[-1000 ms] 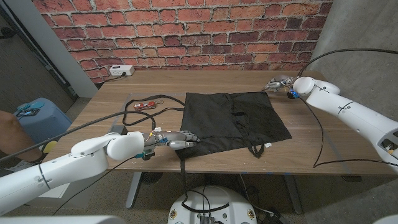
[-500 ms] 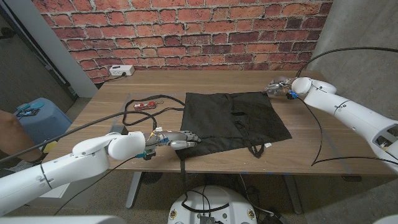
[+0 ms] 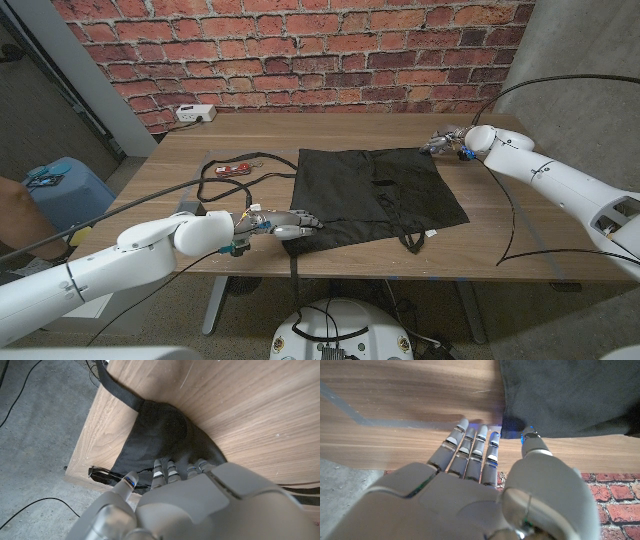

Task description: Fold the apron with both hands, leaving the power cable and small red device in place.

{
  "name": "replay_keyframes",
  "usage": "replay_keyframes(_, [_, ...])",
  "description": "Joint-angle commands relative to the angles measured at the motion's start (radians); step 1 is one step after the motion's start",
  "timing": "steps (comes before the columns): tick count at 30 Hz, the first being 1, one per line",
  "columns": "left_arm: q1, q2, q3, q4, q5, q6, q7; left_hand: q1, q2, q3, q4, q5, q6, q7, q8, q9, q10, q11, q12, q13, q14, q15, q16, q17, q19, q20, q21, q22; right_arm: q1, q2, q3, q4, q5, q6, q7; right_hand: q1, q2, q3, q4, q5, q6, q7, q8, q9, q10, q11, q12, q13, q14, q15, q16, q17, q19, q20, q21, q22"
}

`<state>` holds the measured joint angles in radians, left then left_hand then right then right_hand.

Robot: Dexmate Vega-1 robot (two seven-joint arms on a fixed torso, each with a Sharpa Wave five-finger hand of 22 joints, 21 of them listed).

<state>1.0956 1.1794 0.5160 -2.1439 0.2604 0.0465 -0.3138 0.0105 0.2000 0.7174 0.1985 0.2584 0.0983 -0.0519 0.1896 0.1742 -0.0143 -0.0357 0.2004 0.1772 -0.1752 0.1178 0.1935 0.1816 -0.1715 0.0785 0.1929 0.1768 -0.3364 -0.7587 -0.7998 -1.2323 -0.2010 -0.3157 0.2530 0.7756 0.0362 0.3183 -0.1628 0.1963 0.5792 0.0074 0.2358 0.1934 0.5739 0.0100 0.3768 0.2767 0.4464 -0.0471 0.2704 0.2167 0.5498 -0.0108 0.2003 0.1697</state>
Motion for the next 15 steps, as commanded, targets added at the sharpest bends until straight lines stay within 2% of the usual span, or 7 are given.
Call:
replay_keyframes(1, [-0.01, -0.006, 0.006, 0.018, -0.006, -0.017, -0.008, -0.003, 0.005, 0.01, -0.001, -0.005, 0.01, 0.001, -0.002, 0.004, 0.006, -0.003, 0.004, 0.001, -0.06, -0.006, 0.004, 0.0, -0.129, -0.007, 0.008, 0.002, 0.008, 0.019, -0.014, 0.007, -0.016, -0.017, -0.015, 0.019, 0.002, -0.008, 0.003, 0.004, 0.029, -0.003, 0.006, 0.006, 0.042, 0.001, 0.026, 0.013, 0.025, -0.05, 0.014, 0.011, 0.014, -0.001, 0.001, 0.002])
replay_keyframes(2, [-0.01, -0.007, 0.005, 0.019, -0.008, -0.018, -0.006, -0.003, 0.005, 0.011, -0.001, -0.005, 0.01, 0.0, -0.002, 0.004, 0.006, -0.003, 0.004, 0.001, -0.06, -0.005, 0.004, 0.0, -0.129, -0.007, 0.008, 0.002, 0.01, 0.021, -0.015, 0.009, -0.018, -0.019, -0.016, 0.021, 0.003, -0.009, 0.003, 0.003, 0.035, -0.002, 0.006, 0.007, 0.057, -0.005, 0.035, 0.016, 0.03, -0.053, 0.016, 0.013, 0.015, -0.002, 0.0, 0.002])
replay_keyframes(10, [-0.013, -0.011, 0.008, 0.025, -0.007, -0.022, -0.005, -0.002, 0.006, 0.014, -0.002, -0.005, 0.013, 0.0, -0.002, 0.005, 0.007, -0.004, 0.003, 0.001, -0.059, -0.005, 0.003, -0.001, -0.128, -0.006, 0.009, 0.002, 0.016, 0.039, -0.022, 0.014, -0.026, -0.032, -0.034, 0.047, 0.006, -0.016, 0.0, 0.004, 0.09, -0.011, 0.011, 0.008, 0.101, -0.005, 0.074, 0.034, 0.083, -0.072, 0.04, 0.028, 0.04, -0.009, 0.006, 0.003])
replay_keyframes(15, [-0.013, -0.014, 0.009, 0.026, -0.006, -0.022, -0.003, -0.001, 0.006, 0.016, -0.003, -0.005, 0.015, -0.001, -0.002, 0.005, 0.007, -0.003, 0.003, 0.001, -0.057, -0.006, 0.004, -0.001, -0.127, -0.007, 0.009, 0.002, 0.015, 0.042, -0.024, 0.009, -0.028, -0.038, -0.043, 0.069, 0.006, -0.022, -0.001, 0.004, 0.137, -0.016, 0.017, 0.01, 0.143, -0.021, 0.107, 0.049, 0.119, -0.087, 0.058, 0.041, 0.057, -0.015, 0.009, 0.004])
